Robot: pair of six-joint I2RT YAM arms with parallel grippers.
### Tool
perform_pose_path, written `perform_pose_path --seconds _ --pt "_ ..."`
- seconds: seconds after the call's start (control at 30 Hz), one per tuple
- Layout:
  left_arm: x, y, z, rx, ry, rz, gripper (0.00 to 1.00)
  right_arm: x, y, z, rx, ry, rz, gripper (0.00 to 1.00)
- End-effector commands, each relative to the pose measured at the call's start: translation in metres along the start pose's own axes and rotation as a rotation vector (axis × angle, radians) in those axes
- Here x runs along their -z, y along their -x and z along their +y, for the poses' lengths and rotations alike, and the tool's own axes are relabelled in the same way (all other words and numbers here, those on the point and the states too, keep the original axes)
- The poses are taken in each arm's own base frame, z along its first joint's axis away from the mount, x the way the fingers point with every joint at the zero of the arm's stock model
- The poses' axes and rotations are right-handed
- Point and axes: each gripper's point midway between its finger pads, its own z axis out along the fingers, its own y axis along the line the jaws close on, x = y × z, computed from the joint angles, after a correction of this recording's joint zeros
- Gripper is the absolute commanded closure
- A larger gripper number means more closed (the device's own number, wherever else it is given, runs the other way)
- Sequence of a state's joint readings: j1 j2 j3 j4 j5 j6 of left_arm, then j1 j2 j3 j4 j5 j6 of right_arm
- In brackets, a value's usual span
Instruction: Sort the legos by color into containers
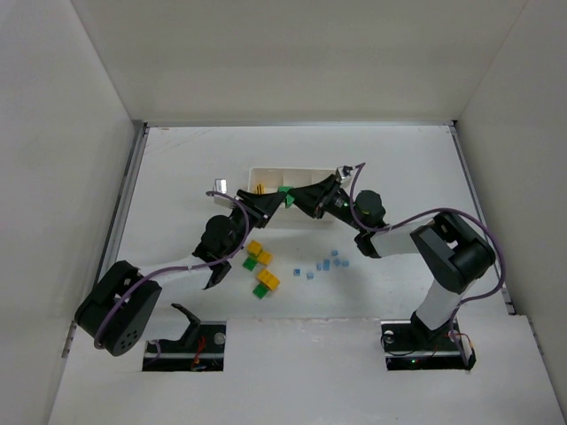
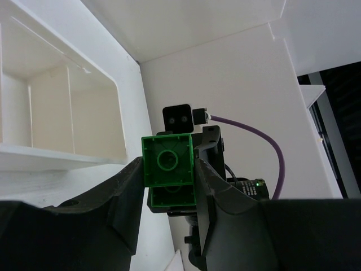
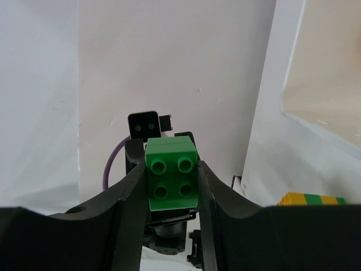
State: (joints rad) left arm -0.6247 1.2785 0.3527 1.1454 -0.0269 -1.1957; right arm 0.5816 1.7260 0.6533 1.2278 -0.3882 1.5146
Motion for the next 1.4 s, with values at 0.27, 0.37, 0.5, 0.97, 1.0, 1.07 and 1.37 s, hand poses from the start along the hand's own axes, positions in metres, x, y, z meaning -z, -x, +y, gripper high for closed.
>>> perform_pose_path --seconds 0.27,0.37,0.5,0.97,1.0,1.07,1.37 --pt "0.012 0.032 -0.007 -0.019 -0.048 -0.080 0.88 0.017 0.018 0.024 0.112 0.065 -0.054 0.68" --pt "0.015 0.039 -0.002 -0.022 -0.033 -0.096 0.88 0.021 0.022 0.024 0.129 0.060 -0.058 0.68" --pt "0.016 0.043 -0.001 -0.027 -0.029 -0.103 0.88 0.023 0.030 0.020 0.161 0.031 -0.069 0.68" --pt "0.011 0.025 -0.006 -0.205 0.018 -0.046 0.87 0.028 0.099 -0.036 0.668 -0.594 -0.248 0.65" --pt "0.010 0.025 -0.007 -0.222 0.025 -0.045 0.87 0.023 0.099 -0.037 0.680 -0.601 -0.239 0.65" --pt "0.010 0.024 -0.008 -0.254 0.038 -0.045 0.87 0.013 0.096 -0.040 0.696 -0.608 -0.218 0.64" --pt "-0.003 0.020 -0.008 -0.360 0.094 -0.020 0.87 -0.013 0.094 -0.044 0.718 -0.611 -0.190 0.35"
